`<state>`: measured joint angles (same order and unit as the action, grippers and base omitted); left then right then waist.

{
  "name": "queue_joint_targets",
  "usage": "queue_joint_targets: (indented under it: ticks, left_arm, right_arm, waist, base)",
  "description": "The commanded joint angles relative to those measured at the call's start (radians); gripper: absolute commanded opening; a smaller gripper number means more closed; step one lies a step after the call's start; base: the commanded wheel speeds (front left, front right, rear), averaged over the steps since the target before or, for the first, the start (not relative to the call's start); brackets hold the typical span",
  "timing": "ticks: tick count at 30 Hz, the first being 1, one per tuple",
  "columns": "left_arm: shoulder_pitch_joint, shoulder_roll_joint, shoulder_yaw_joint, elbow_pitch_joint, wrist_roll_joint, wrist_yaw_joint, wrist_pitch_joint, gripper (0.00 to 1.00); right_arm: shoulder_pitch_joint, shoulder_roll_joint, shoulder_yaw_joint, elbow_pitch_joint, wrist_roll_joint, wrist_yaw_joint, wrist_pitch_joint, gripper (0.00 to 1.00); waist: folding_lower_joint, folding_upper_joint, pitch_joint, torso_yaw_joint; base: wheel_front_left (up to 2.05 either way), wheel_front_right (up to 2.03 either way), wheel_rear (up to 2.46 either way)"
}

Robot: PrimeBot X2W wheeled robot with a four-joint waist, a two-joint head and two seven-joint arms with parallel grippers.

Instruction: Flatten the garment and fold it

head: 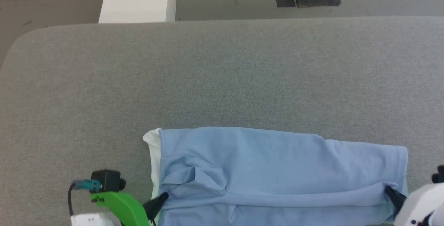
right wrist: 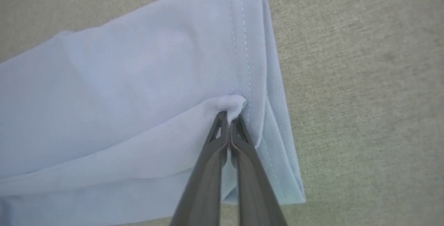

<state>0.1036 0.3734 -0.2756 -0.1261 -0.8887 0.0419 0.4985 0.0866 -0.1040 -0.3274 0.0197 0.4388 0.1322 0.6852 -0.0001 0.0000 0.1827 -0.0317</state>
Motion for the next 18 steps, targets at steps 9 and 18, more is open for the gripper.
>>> queue_joint_targets:
  ticks: [9, 18]
  left_arm:
    - [-0.109, -0.034, -0.013, 0.08, 0.035, -0.002, -0.035, 1.0]
    - [-0.021, -0.038, 0.07, -0.16, 0.039, 0.027, -0.148, 1.0]
  right_arm:
    - [-0.067, -0.02, 0.028, 0.068, 0.01, -0.002, 0.005, 1.0]
    - [0.021, -0.059, -0.039, -0.149, 0.087, -0.002, 0.092, 1.0]
  waist:
    - [0.0001, 0.0, 0.048, -0.008]
    - [0.0001, 0.0, 0.013, 0.002]
  base:
    - [0.0, 0.0, 0.0]
    - [0.0, 0.0, 0.0]
